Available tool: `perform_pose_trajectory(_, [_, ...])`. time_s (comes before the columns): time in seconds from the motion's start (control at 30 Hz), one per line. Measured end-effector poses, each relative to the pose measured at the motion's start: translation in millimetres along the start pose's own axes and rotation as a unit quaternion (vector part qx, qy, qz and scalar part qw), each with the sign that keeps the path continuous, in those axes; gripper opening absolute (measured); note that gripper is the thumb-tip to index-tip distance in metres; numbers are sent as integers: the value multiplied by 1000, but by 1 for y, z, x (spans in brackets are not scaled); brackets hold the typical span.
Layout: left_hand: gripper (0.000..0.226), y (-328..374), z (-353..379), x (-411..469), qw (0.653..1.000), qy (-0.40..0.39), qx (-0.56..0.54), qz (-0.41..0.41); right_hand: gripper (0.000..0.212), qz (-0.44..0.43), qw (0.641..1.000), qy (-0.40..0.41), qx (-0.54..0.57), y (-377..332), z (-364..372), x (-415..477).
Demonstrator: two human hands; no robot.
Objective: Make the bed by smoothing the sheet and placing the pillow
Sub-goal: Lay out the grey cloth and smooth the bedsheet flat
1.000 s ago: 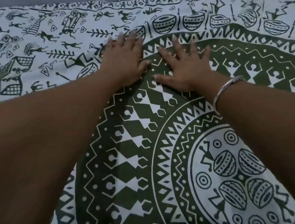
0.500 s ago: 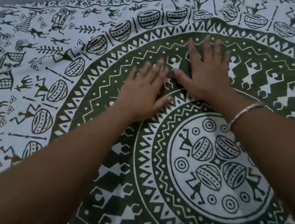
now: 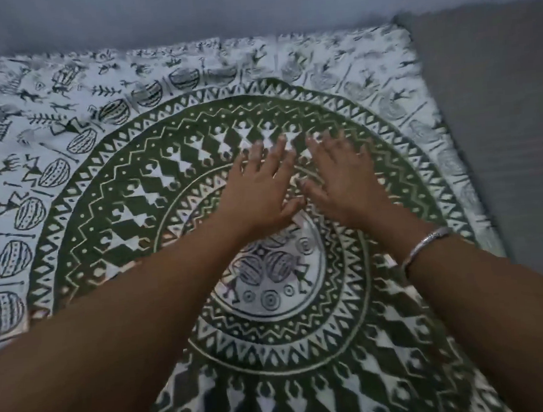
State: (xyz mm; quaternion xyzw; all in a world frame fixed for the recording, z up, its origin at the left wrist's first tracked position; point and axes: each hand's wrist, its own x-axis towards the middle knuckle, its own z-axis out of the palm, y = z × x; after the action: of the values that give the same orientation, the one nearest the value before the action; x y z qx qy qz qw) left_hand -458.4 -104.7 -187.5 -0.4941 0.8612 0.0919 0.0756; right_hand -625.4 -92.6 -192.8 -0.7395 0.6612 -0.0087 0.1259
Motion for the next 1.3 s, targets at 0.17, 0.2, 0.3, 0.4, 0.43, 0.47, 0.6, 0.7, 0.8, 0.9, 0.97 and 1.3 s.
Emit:
perform_pose_trajectory(0.17, [75,108,-72,-30,998,13,-46,51,73,33,999,-26,15,39,-75,-78])
perform_pose_trajectory(0.2, [76,128,-86,-40,996,5,-62,57,73,41,998,-36,19,45,-92,-100])
perform_pose_trajectory(0.3, [79,179,-117,-75,995,-20,-67,77,73,76,995,-65,25,58,-136,-168])
perform_pose_trajectory(0.4, [84,212,-133,-102,993,-46,-76,74,74,109,989,-94,36,70,-161,-222])
perform_pose_trajectory(0.43, [84,221,-135,-111,993,-53,-75,74,74,115,987,-101,39,74,-166,-235])
perform_pose_trajectory(0.47, [84,229,-136,-119,993,-54,-73,81,73,121,987,-102,37,78,-170,-245])
perform_pose_trajectory(0.6, [85,257,-141,-143,986,-82,-52,135,65,164,981,-100,40,85,-183,-280])
perform_pose_trajectory(0.7, [83,280,-161,-158,986,-65,-55,144,62,193,975,-93,55,83,-194,-313])
perform_pose_trajectory(0.8, [82,302,-181,-170,988,-53,-55,134,68,192,977,-76,48,90,-213,-343])
perform_pose_trajectory(0.9, [82,324,-194,-176,988,-64,-43,132,72,210,973,-69,61,107,-233,-371])
perform_pose_trajectory(0.97, [83,341,-196,-176,989,-66,-37,126,73,214,972,-79,55,122,-241,-387])
perform_pose_trajectory(1.3, [78,527,-141,-158,978,-164,-72,105,76,169,967,-189,26,281,-227,-483])
